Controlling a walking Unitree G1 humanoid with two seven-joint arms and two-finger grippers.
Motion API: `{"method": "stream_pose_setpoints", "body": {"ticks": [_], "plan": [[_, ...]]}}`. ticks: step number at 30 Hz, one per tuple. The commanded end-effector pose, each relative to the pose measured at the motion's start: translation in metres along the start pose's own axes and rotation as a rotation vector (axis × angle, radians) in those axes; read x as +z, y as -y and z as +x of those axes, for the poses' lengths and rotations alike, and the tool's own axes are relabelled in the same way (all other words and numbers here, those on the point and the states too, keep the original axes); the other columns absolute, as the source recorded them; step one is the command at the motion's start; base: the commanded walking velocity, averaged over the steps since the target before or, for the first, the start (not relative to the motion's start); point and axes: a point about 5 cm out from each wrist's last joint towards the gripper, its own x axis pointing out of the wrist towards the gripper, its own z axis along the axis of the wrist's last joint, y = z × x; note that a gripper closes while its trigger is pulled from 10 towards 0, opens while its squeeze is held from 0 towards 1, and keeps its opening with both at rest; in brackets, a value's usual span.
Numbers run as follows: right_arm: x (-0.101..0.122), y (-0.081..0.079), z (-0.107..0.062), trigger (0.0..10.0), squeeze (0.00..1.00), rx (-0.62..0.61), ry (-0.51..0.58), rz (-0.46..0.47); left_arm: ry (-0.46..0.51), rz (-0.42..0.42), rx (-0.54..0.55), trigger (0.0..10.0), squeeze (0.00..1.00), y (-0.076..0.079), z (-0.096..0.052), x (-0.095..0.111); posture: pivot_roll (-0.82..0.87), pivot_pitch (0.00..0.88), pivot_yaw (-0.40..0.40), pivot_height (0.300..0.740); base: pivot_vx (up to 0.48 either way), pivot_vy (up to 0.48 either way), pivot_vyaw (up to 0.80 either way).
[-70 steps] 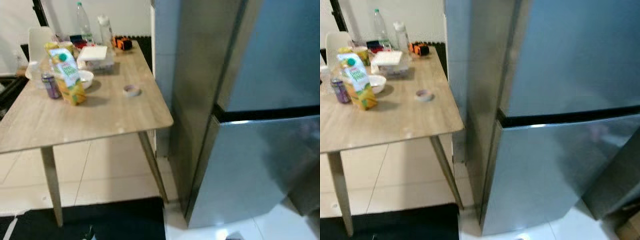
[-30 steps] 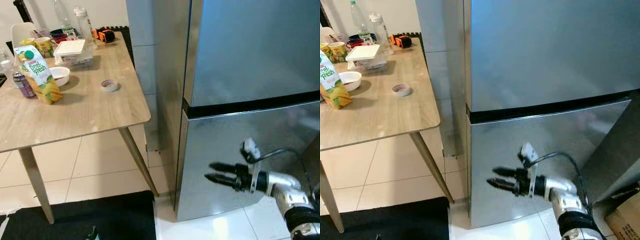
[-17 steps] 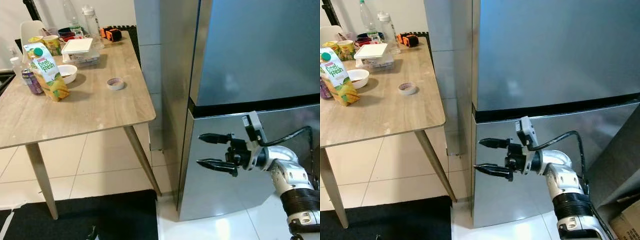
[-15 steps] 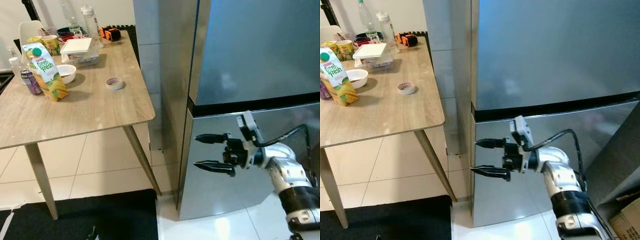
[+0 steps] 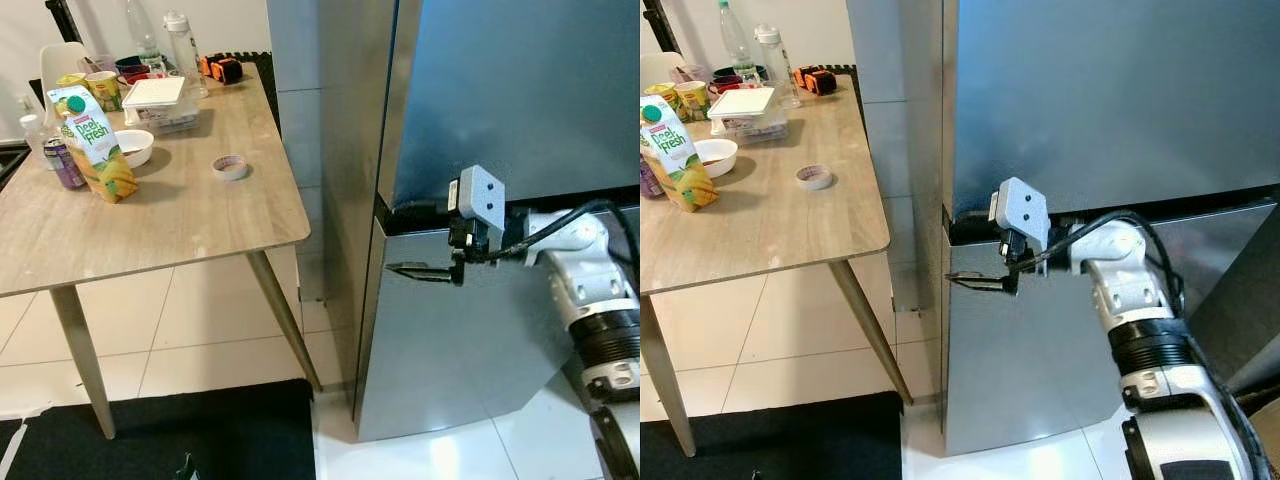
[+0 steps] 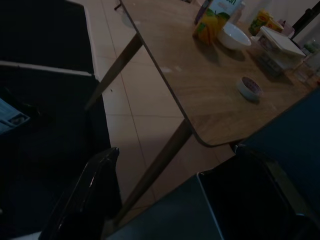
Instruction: Restocking fridge
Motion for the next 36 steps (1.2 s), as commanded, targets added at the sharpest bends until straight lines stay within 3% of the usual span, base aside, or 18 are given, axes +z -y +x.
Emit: {"method": "stream_pose_setpoints", "body": {"ticks": [1, 5, 12, 20, 31, 36], "plan": [[-0.004, 0.006, 0.002, 10.0, 0.0, -0.032, -0.132, -0.09, -0.002, -0.013, 0.006, 10.0, 0.0, 0.0, -0.001, -0.004, -0.09, 0.0, -0.006, 0.74, 0.0, 0.0, 0.0], [-0.012, 0.007, 0.001, 10.0, 0.0, -0.02, -0.249, -0.149, -0.002, -0.016, 0.002, 10.0, 0.0, 0.001, 0.0, -0.004, -0.09, 0.0, -0.006, 0.74, 0.0, 0.0, 0.0], [-0.015, 0.007, -0.002, 10.0, 0.0, -0.001, -0.317, -0.183, -0.005, -0.019, 0.001, 10.0, 0.0, 0.002, 0.0, -0.006, -0.1, 0.0, -0.013, 0.74, 0.0, 0.0, 0.0], [-0.017, 0.003, -0.001, 10.0, 0.0, 0.065, -0.343, -0.217, -0.009, -0.02, 0.003, 10.0, 0.0, 0.002, -0.001, -0.007, -0.1, 0.0, -0.013, 0.74, 0.0, 0.0, 0.0], [-0.02, -0.021, -0.005, 10.0, 0.0, 0.294, -0.371, -0.183, -0.005, -0.018, 0.001, 10.0, 0.0, 0.003, 0.0, -0.006, -0.1, 0.0, -0.013, 0.74, 0.0, 0.0, 0.0], [-0.016, -0.019, -0.003, 10.0, 0.0, 0.28, -0.34, -0.201, -0.005, -0.015, 0.003, 10.0, 0.0, 0.002, 0.0, -0.005, -0.1, 0.0, -0.013, 0.74, 0.0, 0.0, 0.0]]}}
